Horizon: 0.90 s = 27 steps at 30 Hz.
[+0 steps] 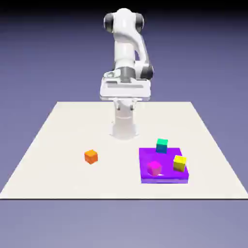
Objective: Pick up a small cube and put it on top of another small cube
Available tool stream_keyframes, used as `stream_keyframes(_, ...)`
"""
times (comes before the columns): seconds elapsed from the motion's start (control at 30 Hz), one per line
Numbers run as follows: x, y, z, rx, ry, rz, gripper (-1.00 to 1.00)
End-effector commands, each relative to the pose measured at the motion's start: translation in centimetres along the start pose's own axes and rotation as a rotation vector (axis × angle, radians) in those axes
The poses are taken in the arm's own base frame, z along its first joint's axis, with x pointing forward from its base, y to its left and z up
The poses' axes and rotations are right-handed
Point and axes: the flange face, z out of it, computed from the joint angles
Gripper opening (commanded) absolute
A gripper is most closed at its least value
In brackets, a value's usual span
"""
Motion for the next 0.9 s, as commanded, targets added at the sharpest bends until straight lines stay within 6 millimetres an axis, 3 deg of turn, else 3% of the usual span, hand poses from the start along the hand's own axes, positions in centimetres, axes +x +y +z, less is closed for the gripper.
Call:
stream_keyframes(0.0,0.1,2.2,1.5,-0.056,-0.018,0.054,0.00)
stream_keyframes(0.1,-0.3,9.1,5.3,-0.220,-0.070,0.222,0.00)
stream_keyframes(0.2,-1.7,16.2,7.9,-0.378,-0.122,0.399,0.00)
stream_keyframes(0.37,-6.4,27.2,9.6,-0.629,-0.209,0.706,0.00)
stream_keyframes(0.4,-7.2,28.3,9.6,-0.658,-0.219,0.743,0.00)
stream_keyframes(0.77,-10.2,31.6,15.0,-0.658,-0.219,0.743,0.00)
stream_keyframes(0.8,-10.2,31.6,15.0,-0.658,-0.219,0.743,-1.00)
stream_keyframes(0.87,-9.8,31.2,14.5,-0.656,-0.221,0.744,-1.00)
